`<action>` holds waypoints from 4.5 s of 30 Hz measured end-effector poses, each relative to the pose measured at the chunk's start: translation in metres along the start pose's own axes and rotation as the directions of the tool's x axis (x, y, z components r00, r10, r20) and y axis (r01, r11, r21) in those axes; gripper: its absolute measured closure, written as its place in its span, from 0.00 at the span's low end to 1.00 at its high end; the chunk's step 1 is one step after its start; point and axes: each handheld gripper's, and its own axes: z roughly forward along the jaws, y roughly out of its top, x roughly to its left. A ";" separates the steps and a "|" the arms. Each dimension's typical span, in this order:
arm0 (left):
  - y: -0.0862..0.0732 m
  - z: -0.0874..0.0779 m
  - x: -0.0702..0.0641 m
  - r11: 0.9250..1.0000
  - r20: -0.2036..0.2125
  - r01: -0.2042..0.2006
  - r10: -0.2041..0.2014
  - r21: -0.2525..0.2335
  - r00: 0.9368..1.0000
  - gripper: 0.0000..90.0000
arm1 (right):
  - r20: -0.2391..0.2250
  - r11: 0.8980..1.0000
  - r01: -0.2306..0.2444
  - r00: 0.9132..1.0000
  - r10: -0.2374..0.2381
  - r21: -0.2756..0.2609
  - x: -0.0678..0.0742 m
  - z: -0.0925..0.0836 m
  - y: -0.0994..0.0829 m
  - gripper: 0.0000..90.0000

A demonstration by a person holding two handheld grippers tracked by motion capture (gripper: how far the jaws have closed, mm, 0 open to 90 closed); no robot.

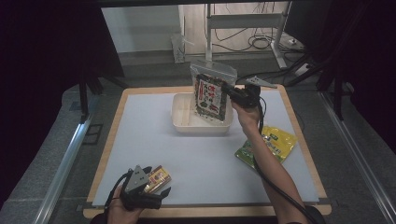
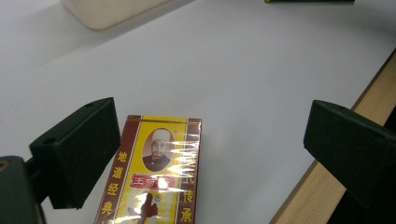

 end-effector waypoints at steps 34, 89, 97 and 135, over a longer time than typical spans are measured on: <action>-0.005 -0.001 0.011 0.995 0.013 0.095 -0.094 -0.026 0.995 0.00 | 0.097 0.952 0.074 0.990 -0.107 0.298 0.024 -0.036 0.002 0.13; -0.005 0.004 -0.004 0.999 -0.066 -0.036 0.038 0.031 0.997 0.00 | 0.004 0.850 0.202 0.972 -0.234 0.487 0.059 -0.121 -0.092 0.09; -0.005 0.004 -0.004 0.999 -0.070 -0.038 0.040 0.032 0.997 0.00 | 0.017 0.854 0.196 0.972 -0.233 0.483 0.057 -0.133 -0.093 0.10; -0.004 0.006 -0.006 0.998 -0.062 -0.046 0.049 0.037 0.997 0.00 | 0.237 0.871 0.102 0.941 -0.241 0.481 0.003 -0.193 -0.095 0.07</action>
